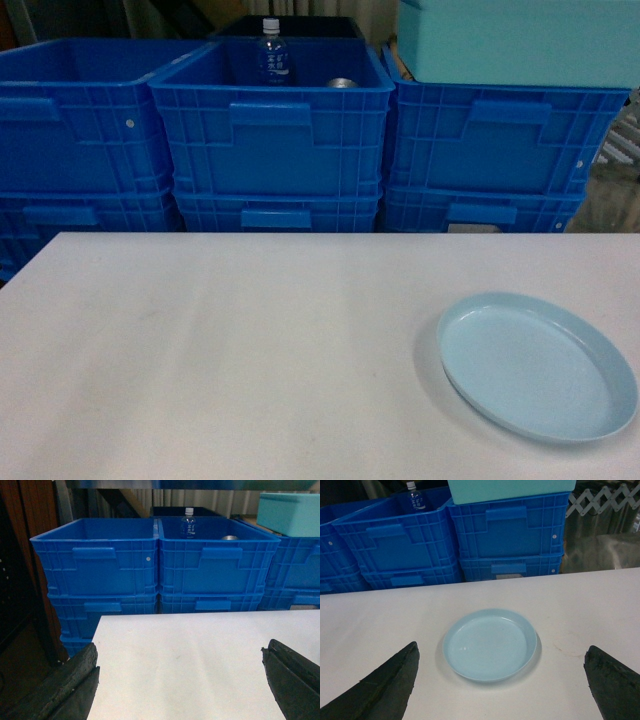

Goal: Place blue tray on left shelf second layer neatly

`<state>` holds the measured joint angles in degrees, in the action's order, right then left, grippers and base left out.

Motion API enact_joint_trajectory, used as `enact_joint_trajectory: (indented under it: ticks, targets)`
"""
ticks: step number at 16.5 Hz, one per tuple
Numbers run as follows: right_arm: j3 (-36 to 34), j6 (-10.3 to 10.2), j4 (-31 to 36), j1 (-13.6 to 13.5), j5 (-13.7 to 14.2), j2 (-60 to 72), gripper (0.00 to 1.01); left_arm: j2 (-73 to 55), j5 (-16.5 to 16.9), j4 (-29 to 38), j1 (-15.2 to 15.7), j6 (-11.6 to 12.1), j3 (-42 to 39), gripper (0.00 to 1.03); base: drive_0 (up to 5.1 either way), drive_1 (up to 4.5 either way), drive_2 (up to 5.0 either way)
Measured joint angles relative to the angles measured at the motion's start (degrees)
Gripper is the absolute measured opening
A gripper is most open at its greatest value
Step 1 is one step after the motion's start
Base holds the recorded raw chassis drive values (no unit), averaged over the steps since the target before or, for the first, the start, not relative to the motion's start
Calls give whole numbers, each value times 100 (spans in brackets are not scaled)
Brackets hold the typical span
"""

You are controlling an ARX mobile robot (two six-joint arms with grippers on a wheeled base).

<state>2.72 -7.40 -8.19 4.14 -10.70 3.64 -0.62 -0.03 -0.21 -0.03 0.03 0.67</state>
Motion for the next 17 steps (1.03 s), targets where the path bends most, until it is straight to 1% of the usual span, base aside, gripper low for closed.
enact_joint_trajectory:
  ticks: [17]
  targets:
    - [0, 0, -2, 0, 0, 0, 98, 0, 0, 0, 0, 0, 0, 98, 0, 0, 0]
